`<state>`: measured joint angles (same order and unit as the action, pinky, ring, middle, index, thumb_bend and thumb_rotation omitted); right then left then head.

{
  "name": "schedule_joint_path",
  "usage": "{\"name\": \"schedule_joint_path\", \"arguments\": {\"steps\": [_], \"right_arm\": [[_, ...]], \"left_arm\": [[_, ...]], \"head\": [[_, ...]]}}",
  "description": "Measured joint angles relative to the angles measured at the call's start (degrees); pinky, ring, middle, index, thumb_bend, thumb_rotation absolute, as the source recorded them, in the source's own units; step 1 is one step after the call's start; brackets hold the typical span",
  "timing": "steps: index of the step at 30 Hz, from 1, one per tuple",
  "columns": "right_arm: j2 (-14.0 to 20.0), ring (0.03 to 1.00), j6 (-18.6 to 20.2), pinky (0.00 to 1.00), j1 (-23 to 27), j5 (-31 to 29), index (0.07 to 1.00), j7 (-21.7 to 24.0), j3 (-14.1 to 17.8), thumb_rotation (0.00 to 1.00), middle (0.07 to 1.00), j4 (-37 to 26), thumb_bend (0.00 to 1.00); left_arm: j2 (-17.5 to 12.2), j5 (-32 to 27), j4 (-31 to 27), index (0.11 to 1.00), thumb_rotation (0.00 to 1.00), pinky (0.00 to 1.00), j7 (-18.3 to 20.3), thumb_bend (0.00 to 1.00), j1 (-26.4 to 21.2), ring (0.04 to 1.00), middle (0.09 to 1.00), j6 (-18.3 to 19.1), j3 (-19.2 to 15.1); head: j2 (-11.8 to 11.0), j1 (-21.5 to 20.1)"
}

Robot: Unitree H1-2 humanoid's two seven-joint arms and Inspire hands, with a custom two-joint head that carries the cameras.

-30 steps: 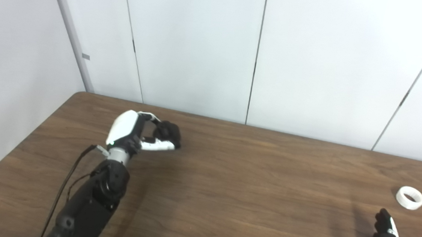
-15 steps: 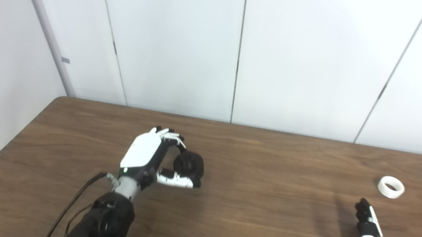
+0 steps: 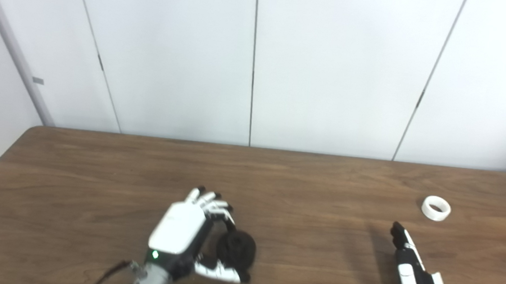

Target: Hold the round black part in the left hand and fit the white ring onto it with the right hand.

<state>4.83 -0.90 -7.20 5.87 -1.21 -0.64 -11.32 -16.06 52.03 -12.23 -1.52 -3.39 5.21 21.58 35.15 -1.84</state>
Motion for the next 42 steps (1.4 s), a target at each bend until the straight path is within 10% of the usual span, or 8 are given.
{"name": "schedule_joint_path", "arguments": {"steps": [22, 31, 42], "right_arm": [[-0.3, 0.972, 4.2, 1.00, 0.0, 1.1, 0.937, -0.2, -0.2, 0.99, 0.945, -4.8, 0.55], [0.3, 0.889, 9.3, 0.84, 0.0, 3.4, 0.845, -0.1, 2.0, 0.69, 0.895, -8.0, 0.58], [6.4, 0.906, 17.3, 0.92, 6.6, 14.1, 0.765, -0.7, 4.9, 0.31, 0.884, -9.8, 0.79]], "left_arm": [[3.4, 4.8, 5.3, 0.485, 0.06, 1.00, -7.4, 0.52, 4.1, 0.894, 0.782, -5.4, 3.1], [3.5, 4.9, 5.8, 0.484, 0.06, 1.00, -8.4, 0.52, 4.4, 0.884, 0.775, -5.8, 3.1], [3.5, 4.8, 6.3, 0.484, 0.06, 1.00, -9.2, 0.53, 4.6, 0.880, 0.771, -6.0, 3.1]], "head": [[5.0, -3.5], [6.8, -5.3], [7.0, -8.4]]}}
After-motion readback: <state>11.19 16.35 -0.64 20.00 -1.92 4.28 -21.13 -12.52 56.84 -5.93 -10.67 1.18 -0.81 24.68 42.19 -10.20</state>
